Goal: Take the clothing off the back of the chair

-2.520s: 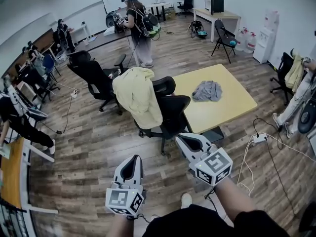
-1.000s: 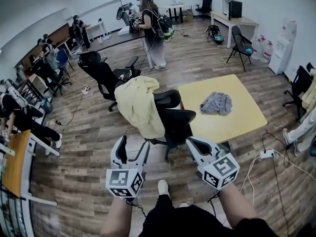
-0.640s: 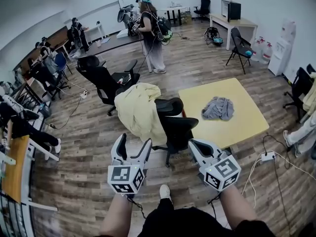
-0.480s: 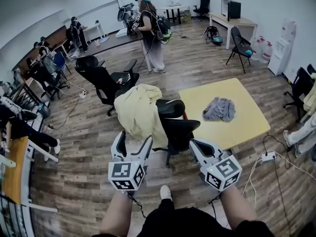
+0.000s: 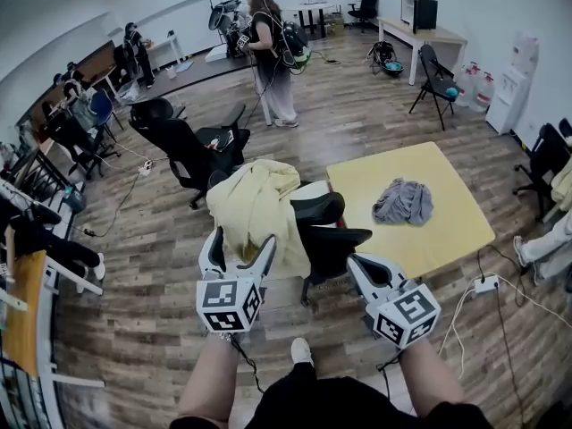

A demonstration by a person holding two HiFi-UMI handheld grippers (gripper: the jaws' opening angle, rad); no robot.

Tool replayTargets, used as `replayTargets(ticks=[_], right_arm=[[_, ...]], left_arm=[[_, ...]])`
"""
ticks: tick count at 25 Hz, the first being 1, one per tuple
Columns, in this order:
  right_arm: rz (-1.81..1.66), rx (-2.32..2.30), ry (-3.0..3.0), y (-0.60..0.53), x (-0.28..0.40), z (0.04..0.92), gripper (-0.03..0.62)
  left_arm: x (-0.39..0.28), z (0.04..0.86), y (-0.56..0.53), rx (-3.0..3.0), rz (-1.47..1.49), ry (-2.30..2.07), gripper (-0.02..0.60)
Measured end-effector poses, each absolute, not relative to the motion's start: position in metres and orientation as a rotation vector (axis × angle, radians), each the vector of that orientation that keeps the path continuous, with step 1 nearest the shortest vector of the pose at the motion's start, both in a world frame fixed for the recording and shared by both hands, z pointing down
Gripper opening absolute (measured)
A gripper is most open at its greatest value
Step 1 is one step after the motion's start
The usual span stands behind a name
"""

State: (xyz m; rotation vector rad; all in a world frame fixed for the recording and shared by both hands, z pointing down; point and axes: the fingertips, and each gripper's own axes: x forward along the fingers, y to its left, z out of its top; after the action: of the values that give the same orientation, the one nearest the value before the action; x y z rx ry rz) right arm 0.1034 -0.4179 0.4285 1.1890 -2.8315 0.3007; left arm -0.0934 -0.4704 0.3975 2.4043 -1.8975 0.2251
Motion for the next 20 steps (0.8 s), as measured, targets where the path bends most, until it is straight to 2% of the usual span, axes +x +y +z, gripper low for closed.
replayTargets(ticks=[5, 20], right_arm=[[0.324, 1.186, -2.822, -0.431, 0.096, 0.438, 0.012], [0.359, 1.231, -2.798, -0.451, 0.090, 0.446, 0.012]], left_arm=[[-0.098, 0.406, -0.489, 2.400, 0.259, -1.866, 0.469], [-0.094, 0.416, -0.515, 2.420, 0.265, -1.804, 0.466]])
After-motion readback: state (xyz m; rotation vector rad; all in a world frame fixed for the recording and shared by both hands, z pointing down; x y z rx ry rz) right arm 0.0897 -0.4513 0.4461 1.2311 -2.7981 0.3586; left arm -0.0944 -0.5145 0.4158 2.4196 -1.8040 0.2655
